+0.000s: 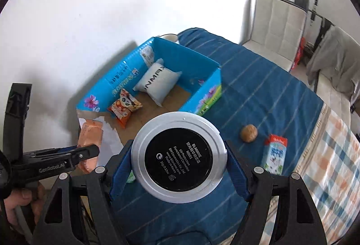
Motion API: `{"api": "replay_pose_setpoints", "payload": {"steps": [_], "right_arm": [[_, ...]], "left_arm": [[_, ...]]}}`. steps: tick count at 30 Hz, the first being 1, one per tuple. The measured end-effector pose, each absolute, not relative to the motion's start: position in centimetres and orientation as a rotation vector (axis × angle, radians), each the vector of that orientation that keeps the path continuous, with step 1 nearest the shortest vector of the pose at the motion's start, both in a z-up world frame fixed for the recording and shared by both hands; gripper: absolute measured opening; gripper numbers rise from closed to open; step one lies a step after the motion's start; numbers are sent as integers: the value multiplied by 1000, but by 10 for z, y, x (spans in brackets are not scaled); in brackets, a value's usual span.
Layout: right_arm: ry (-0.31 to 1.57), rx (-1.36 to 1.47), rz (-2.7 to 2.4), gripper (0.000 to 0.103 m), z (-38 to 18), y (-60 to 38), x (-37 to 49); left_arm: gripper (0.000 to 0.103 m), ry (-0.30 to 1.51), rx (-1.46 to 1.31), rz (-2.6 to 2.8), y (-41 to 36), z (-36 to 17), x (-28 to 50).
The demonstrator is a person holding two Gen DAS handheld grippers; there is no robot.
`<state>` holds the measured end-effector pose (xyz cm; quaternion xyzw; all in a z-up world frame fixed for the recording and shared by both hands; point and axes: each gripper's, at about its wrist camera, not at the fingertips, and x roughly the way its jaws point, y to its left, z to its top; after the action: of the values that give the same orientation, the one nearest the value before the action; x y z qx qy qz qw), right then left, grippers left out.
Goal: Organize objects
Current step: 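Carry the wipes pack and round container over the blue box, then lower both items into the box and open both tools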
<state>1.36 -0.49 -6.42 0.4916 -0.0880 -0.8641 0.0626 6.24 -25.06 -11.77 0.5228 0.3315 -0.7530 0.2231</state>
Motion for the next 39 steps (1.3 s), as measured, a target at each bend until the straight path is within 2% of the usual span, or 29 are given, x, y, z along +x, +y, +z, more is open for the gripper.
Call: {"api": "replay_pose_setpoints", "payload": {"steps": [6,15,34,39], "right_arm": [[-86,1468,-2505,78,-77,-46,-74],[142,1616,-2355,78,-144,-80,-175],[590,1851,-1937,78,-240,-103,-230],[592,1865,-1893,78,-248,-100,-238]], "left_arm": [[37,1076,1385,-1904,-296,-156,45],[37,1194,1283,-1701,-330,-194,25],[37,1269,1324,-1565,-349,-242,13],[37,1293,1334,-1544,-353,-248,15]]}}
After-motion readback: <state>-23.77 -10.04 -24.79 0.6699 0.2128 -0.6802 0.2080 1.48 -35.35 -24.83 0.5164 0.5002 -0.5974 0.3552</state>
